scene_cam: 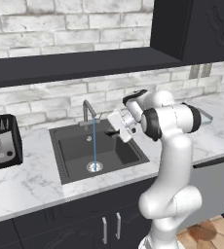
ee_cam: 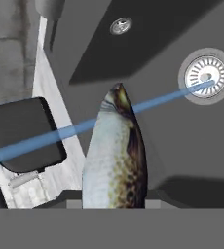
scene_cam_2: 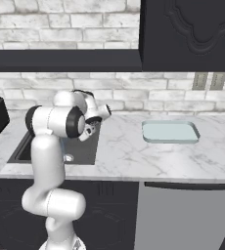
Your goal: Take the fish out of the fridge, briefly rinse it in the sink, and place it on the tray next to the sink.
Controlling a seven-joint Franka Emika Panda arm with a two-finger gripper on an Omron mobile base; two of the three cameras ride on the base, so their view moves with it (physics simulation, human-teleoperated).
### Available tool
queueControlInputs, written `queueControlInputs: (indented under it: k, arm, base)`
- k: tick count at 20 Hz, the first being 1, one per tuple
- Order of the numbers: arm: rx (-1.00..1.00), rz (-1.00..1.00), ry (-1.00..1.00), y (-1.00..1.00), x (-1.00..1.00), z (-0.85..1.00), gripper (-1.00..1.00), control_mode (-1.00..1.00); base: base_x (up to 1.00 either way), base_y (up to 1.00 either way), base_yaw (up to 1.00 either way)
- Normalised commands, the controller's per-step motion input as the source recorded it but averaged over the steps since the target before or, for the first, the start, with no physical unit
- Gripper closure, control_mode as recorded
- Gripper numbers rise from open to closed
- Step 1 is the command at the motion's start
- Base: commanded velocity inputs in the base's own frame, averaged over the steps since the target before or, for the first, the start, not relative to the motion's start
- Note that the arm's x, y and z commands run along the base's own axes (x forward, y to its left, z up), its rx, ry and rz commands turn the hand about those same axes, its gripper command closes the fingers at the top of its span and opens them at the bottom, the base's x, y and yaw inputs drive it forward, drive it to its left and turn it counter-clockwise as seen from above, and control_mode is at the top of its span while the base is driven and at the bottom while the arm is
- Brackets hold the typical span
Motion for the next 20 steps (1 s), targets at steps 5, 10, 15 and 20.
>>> queueControlInputs:
  k: [5, 10, 15, 20]
  arm:
    - [0.19, 0.09, 0.20, 0.45, 0.08, -0.13, 1.00, -1.00]
    - [-0.02, 0.07, 0.04, 0.66, -0.12, -0.14, 1.00, -1.00]
    - [0.06, 0.00, 0.00, 0.11, 0.00, 0.00, 1.00, -1.00]
    - [0.11, 0.00, 0.00, 0.18, 0.20, 0.00, 1.00, -1.00]
  base:
    - [0.00, 0.00, 0.00]
    - [0.00, 0.00, 0.00]
    - [0.00, 0.00, 0.00]
    - [0.00, 0.00, 0.00]
